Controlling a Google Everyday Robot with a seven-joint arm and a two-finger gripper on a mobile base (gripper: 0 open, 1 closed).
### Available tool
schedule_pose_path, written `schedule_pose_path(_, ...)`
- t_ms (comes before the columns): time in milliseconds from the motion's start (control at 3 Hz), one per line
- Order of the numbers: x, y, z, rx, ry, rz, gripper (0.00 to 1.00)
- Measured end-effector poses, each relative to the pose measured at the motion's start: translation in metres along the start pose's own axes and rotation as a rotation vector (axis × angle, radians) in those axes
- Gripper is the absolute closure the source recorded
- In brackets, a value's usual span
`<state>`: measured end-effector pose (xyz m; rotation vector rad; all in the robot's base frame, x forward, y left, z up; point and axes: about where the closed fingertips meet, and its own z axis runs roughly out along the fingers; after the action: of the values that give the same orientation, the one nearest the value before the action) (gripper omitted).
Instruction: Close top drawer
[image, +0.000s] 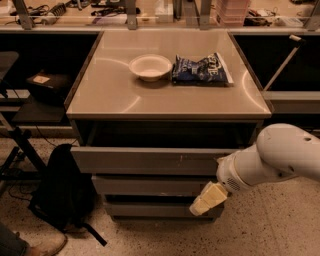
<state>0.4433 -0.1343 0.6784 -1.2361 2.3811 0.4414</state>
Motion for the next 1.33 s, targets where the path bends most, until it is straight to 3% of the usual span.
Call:
schedule_pose_path(1000, -0.021, -0.056, 0.042, -0.065, -0.117, 0.050, 0.00)
schedule_pose_path(1333, -0.022, -0.059, 0.044, -0.068, -0.126, 0.055, 0.00)
